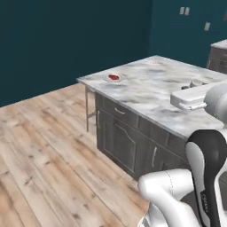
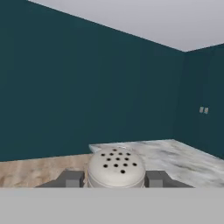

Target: Retrieve the shaker from the cabinet and place it next the steak on a plate on the dining table.

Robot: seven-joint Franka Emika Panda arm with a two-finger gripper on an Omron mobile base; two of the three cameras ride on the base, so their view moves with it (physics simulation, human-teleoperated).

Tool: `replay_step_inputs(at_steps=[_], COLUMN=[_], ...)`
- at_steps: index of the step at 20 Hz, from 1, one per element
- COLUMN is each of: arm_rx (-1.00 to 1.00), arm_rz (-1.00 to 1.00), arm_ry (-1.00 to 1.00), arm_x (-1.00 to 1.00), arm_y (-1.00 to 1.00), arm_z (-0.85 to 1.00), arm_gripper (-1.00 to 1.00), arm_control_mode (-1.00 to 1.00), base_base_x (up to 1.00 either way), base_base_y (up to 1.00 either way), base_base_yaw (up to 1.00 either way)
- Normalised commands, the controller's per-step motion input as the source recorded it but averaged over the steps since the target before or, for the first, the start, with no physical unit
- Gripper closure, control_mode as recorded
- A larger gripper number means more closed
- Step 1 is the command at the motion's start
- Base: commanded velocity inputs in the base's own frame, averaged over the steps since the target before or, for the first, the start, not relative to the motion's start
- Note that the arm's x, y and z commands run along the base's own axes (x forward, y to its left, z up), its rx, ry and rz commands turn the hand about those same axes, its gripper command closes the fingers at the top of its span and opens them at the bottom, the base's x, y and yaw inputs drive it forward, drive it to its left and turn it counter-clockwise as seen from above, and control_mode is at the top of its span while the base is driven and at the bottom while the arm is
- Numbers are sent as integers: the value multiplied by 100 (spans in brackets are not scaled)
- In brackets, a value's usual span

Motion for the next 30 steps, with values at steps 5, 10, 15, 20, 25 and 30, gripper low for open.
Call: replay_step_inputs(at_steps=[5,10,15,20,25,30], arm_rx=[0,0,0,0,0,0], arm_rz=[0,0,0,0,0,0], arm_ry=[0,0,0,0,0,0], arm_x=[0,0,0,0,0,0], arm_y=[0,0,0,0,0,0], arm_z=[0,0,0,0,0,0], arm_gripper=[100,100,100,100,100,100], arm_control_mode=[100,100,100,100,100,100], base_base_x=[55,67,66,60,60,74], base_base_y=[100,100,100,100,87,35], base_base_yaw=[-39,-37,-45,-41,-38,-41])
